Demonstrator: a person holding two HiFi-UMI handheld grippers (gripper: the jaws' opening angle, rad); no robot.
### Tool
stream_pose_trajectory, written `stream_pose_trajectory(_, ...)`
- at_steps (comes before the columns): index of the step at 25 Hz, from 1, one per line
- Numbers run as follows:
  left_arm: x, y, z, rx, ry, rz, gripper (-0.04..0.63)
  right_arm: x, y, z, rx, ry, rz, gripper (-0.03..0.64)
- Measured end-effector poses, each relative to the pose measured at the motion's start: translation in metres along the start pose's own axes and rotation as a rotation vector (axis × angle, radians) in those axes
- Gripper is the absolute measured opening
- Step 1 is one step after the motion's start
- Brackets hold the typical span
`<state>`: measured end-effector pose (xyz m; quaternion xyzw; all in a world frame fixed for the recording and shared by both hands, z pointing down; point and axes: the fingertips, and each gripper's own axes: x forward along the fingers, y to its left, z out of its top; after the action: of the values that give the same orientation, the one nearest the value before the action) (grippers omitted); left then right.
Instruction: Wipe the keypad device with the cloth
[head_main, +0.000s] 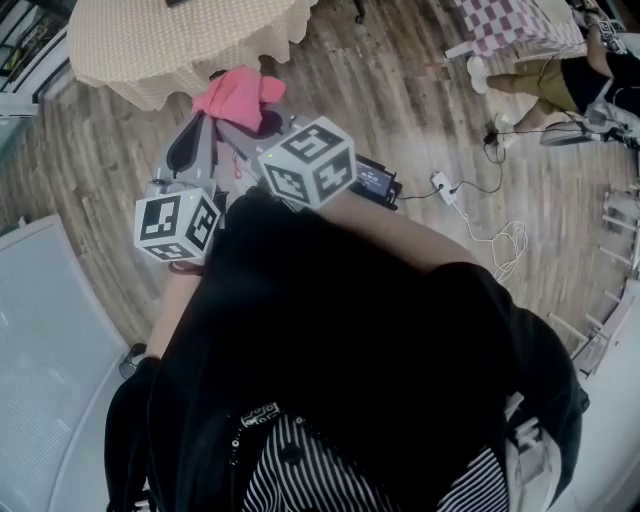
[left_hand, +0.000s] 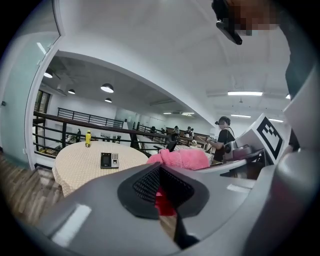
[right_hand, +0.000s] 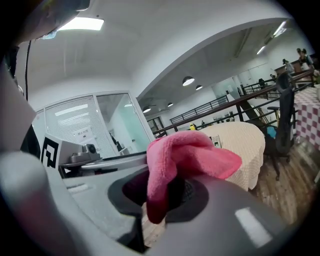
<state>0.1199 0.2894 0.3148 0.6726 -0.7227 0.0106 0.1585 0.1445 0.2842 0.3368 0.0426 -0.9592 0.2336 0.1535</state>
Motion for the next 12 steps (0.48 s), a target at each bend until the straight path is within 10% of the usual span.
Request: stream_pose_trajectory(12, 0.048, 0.072, 0.024, 0.021, 0.019, -0.133, 0.000, 0.078, -0.031, 0.034, 0.056, -0.030, -0.146, 0.067)
